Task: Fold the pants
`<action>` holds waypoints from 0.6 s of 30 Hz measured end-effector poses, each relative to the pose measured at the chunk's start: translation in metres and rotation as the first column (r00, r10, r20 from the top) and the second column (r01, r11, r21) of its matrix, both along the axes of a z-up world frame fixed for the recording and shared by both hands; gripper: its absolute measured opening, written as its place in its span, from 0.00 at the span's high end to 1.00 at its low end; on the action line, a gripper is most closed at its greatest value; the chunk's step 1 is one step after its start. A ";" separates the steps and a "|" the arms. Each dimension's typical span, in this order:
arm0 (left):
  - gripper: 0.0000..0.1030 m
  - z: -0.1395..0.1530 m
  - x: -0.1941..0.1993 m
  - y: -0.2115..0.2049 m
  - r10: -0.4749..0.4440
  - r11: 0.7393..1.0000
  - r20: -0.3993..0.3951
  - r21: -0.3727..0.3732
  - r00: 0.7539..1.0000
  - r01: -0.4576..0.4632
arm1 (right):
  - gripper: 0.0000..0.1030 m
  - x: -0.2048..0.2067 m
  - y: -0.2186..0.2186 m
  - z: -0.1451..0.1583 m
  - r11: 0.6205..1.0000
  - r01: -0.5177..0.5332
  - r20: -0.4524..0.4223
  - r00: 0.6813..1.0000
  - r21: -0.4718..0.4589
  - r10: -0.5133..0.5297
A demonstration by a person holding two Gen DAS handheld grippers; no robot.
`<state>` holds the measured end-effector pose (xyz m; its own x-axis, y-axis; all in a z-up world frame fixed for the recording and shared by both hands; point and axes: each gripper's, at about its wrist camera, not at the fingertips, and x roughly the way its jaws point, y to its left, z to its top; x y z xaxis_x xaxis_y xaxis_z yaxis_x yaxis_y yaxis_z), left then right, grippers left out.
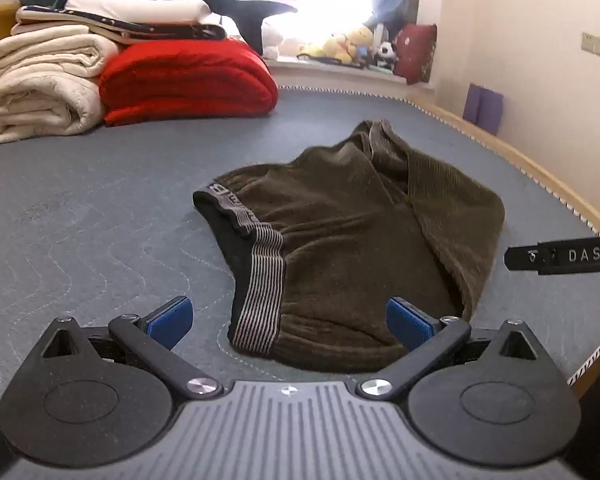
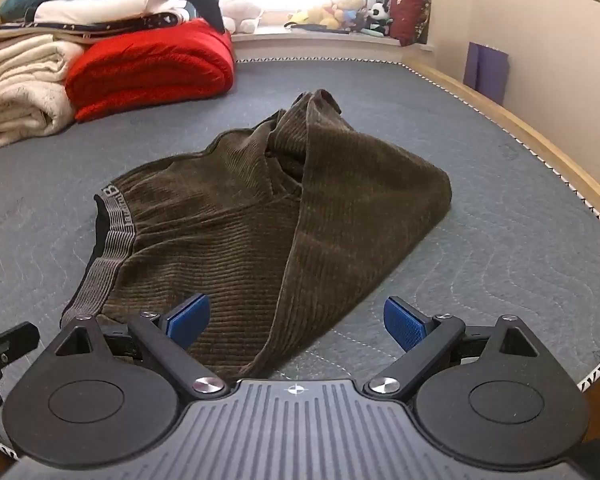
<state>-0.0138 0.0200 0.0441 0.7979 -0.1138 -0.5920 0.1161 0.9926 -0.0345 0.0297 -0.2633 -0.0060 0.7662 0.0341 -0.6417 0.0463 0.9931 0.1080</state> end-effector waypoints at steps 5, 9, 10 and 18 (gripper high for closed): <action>0.00 -0.040 0.018 0.018 -0.025 0.999 -0.027 -0.033 0.999 0.024 | 0.08 0.003 -0.003 0.009 1.000 0.001 -0.028 1.000 -0.028 -0.001; 0.00 -0.061 0.033 0.020 -0.023 0.999 -0.051 -0.047 0.998 0.021 | 0.08 0.003 0.000 0.010 1.000 0.006 -0.028 1.000 -0.029 -0.007; 0.00 -0.063 0.035 0.020 -0.021 0.999 -0.055 -0.045 0.998 0.018 | 0.08 0.003 -0.001 0.010 1.000 0.006 -0.028 1.000 -0.030 -0.007; 0.00 -0.074 0.038 0.021 -0.044 0.997 -0.054 -0.062 0.998 0.040 | 0.08 0.002 -0.001 0.011 0.999 0.006 -0.028 1.000 -0.033 -0.007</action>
